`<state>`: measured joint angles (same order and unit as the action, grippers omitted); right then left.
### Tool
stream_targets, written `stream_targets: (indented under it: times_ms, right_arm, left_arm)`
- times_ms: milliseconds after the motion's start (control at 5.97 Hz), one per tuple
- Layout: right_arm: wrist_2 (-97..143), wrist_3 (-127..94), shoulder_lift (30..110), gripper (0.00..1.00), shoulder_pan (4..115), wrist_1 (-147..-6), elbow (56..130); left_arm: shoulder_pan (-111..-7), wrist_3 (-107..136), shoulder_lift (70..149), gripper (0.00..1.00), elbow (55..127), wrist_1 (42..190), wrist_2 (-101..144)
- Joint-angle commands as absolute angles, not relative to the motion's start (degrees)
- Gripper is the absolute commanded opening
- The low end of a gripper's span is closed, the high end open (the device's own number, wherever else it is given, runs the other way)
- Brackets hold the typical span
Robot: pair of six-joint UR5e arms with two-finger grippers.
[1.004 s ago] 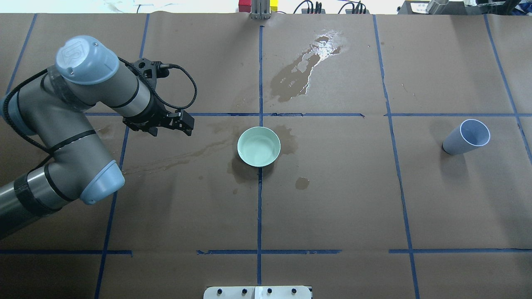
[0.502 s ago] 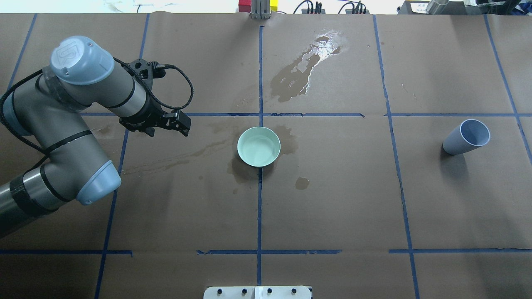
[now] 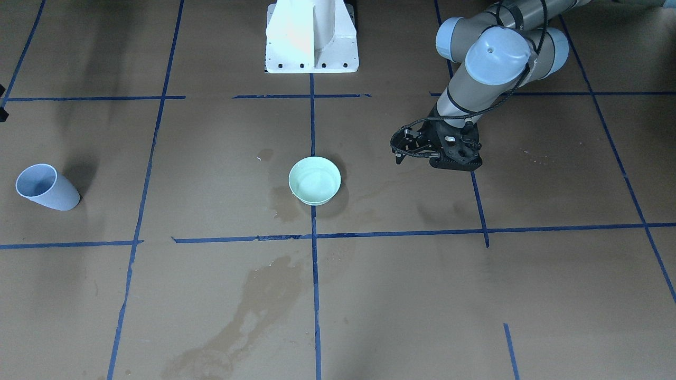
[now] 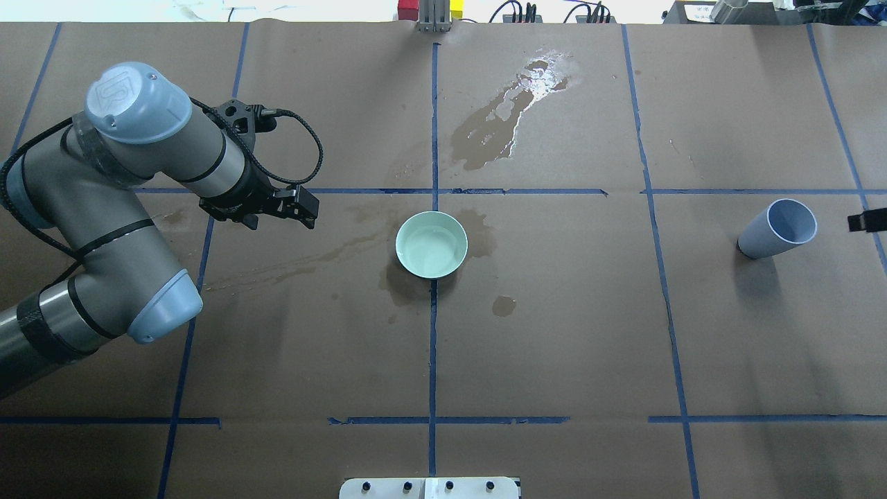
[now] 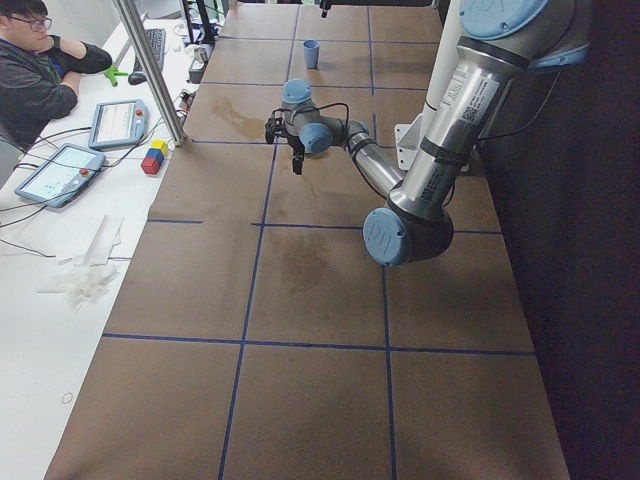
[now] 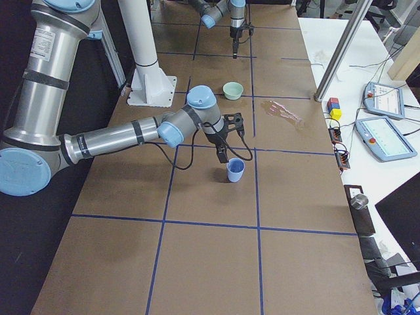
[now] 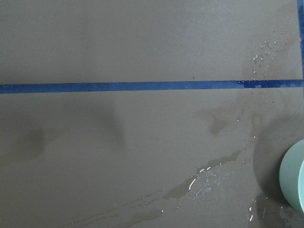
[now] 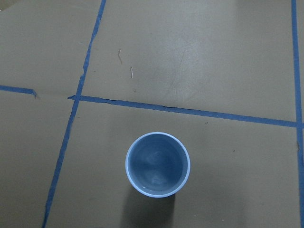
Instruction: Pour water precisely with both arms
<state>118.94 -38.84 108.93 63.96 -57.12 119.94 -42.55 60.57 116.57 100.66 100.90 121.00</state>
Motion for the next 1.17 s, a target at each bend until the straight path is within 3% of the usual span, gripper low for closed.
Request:
stream_targets:
  times_ms: [0,502,670,1004]
  right_arm:
    - [107.7,-48.3,114.1,0.99,55.3,-35.0,112.7]
    - [81.6,-62.2,114.3,0.99,37.6,-26.0,108.6]
    - [68.2,-65.4,113.7,0.99,28.6,-23.8,104.1]
    - [56.8,-66.7,111.3,0.99,22.0,-21.5,98.5]
  left_arm:
    - [-42.5,60.6,116.5,1.00,100.6,100.9,120.9]
    - [-42.5,60.6,116.5,1.00,100.7,101.5,121.0]
    - [-42.5,60.6,116.5,1.00,100.6,101.5,120.9]
    - [-42.5,61.3,116.5,1.00,100.6,101.6,120.9]
